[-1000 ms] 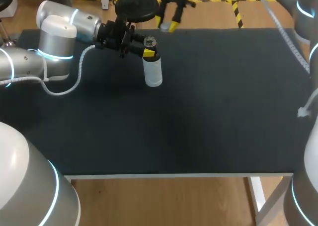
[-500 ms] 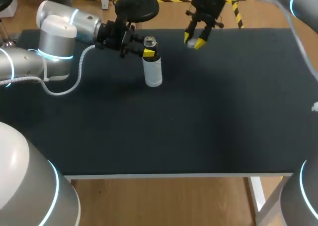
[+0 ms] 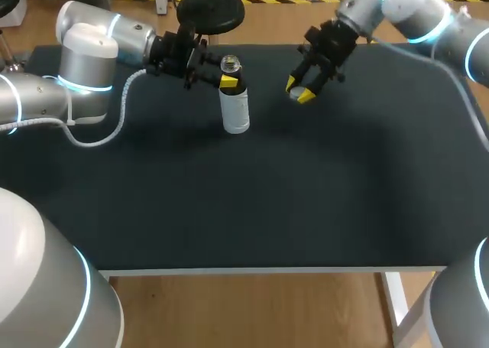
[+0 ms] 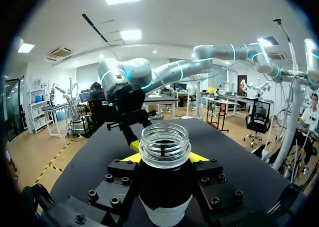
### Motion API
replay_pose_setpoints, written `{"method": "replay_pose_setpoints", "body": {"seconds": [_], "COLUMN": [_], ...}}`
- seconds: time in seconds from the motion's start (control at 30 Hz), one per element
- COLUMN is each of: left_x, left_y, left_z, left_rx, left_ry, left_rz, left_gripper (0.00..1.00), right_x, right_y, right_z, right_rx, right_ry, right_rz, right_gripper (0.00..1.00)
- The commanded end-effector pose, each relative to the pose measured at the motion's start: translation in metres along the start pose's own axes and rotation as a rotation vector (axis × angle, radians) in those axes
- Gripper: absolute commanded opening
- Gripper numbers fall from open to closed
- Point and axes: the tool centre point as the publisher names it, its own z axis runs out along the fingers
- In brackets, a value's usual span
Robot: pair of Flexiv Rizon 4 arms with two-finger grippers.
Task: Unscrew the bottle cap
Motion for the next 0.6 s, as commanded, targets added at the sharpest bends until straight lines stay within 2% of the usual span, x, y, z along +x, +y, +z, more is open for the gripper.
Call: {"method": "replay_pose_setpoints", "body": {"seconds": [0.03,0.33,0.47,0.6], "left_x": [-0.001,-0.001,-0.001,-0.001], "left_y": [0.001,0.001,0.001,0.001], "left_z": [0.0,0.0,0.0,0.0], "left_rx": [0.0,0.0,0.0,0.0], "left_ry": [0.003,0.003,0.003,0.003], "left_rz": [0.0,0.0,0.0,0.0], "left_gripper": [0.0,0.0,0.0,0.0], "right_x": [0.004,0.004,0.002,0.001], "right_y": [-0.009,-0.026,-0.039,-0.047], "right_z": [0.008,0.013,0.012,0.013], "right_rx": [-0.003,0.018,0.023,0.025], "right_ry": [-0.118,-0.155,-0.212,-0.244], "right_rz": [0.033,0.145,0.228,0.263], "right_gripper": [0.0,0.0,0.0,0.0]}}
